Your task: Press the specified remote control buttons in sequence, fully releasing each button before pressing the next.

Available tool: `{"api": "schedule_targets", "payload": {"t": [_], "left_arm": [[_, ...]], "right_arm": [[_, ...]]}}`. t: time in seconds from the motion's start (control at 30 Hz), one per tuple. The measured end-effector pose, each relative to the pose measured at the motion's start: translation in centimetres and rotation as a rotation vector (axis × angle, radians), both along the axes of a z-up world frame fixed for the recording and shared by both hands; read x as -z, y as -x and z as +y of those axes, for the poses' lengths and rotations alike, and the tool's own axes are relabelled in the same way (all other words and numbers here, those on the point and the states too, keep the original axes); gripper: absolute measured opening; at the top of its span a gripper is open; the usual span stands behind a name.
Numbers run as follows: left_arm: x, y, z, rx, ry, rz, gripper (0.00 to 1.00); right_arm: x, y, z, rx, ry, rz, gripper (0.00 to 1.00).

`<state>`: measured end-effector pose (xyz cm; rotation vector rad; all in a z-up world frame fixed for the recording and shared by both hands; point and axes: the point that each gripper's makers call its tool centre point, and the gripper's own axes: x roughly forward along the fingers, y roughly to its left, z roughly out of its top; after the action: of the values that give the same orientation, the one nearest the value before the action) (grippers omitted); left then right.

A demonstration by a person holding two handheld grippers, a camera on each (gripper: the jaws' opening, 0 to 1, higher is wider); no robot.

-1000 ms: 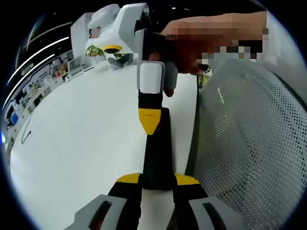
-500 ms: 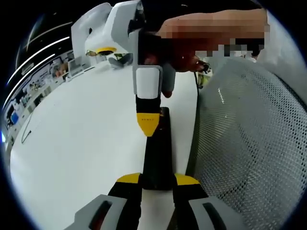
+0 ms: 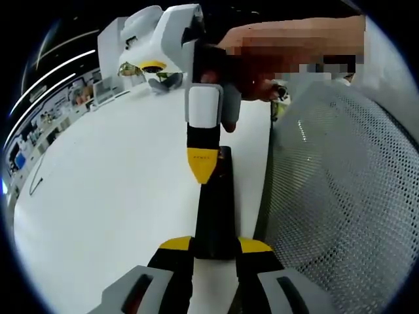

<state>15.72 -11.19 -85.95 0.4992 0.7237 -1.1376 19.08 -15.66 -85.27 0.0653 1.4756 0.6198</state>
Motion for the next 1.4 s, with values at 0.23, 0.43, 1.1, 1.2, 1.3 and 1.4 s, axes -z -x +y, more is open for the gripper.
{"api": "schedule_targets", "payload": {"t": [0.23, 0.43, 1.1, 1.2, 1.3, 1.4], "left_arm": [[0.0, -0.1, -0.1, -0.010, -0.007, 0.010, 0.24], [0.0, -0.1, -0.2, 0.002, -0.011, 0.004, 0.24], [0.0, -0.1, -0.2, -0.001, -0.002, 0.004, 0.24], [0.0, -0.1, -0.2, 0.000, 0.000, 0.004, 0.24], [0.0, -0.1, -0.2, 0.000, 0.002, 0.004, 0.24], [0.0, -0.1, -0.2, 0.000, 0.003, 0.004, 0.24]], "right_arm": [[-1.2, 0.3, 0.0, 0.010, -0.059, -0.050, 0.00], [-0.2, 1.1, -0.6, -0.027, -0.020, -0.026, 0.00], [0.1, 1.3, -0.1, -0.078, 0.026, -0.032, 0.00], [0.1, 1.3, 0.0, -0.099, 0.054, -0.062, 0.00], [0.2, 1.2, 0.0, -0.108, 0.071, -0.070, 0.00], [0.3, 1.1, -0.1, -0.101, 0.077, -0.059, 0.00]]}}
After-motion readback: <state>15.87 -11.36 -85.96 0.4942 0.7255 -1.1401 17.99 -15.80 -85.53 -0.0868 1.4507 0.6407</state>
